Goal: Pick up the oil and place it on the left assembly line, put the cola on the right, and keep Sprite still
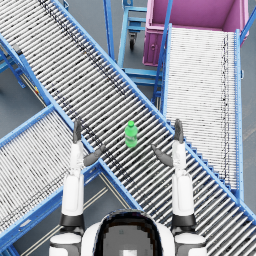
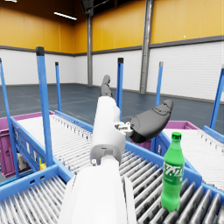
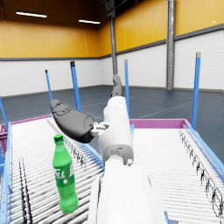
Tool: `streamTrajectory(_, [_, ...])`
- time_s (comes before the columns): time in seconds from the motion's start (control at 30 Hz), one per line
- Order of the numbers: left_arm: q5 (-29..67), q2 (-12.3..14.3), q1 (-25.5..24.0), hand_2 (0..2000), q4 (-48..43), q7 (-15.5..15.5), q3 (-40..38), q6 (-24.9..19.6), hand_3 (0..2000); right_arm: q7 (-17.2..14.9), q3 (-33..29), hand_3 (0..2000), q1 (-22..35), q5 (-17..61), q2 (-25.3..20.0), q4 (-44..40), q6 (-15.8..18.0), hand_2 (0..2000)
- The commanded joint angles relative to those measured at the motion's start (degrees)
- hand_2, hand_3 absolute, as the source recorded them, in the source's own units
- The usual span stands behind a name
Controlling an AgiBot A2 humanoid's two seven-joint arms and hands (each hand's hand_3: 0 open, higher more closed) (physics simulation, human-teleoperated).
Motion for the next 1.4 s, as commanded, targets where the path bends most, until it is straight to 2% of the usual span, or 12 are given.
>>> streamTrajectory(0.03, [-0.74, -0.46, 0.05, 0, -0.01, 0.18, 0.28, 0.18, 0, -0.18, 0.29, 0, 0.05, -0.67, 0.47, 0.01, 0.18, 0])
streamTrajectory(0.67, [-19.3, -11.98, 2.54, 0, -0.92, 4.58, 7.28, 4.59, 0, -4.6, 7.5, 0, 2.55, -17.25, 12.29, 0.92, 4.54, 0])
streamTrajectory(0.7, [-21.19, -13.16, 2.81, 0, -1.02, 5.03, 7.98, 5.04, 0, -5.04, 8.23, 0, 2.82, -18.94, 13.5, 1.02, 4.99, 0])
streamTrajectory(0.9, [-22.65, -14.03, 3.01, 0, -1.09, 5.37, 8.54, 5.39, 0, -5.39, 8.8, 0, 3.02, -20.24, 14.4, 1.09, 5.33, 0])
streamTrajectory(1.4, [-22.86, -14.15, 3.04, 0, -1.11, 5.43, 8.63, 5.44, 0, -5.44, 8.9, 0, 3.05, -20.44, 14.52, 1.11, 5.38, 0])
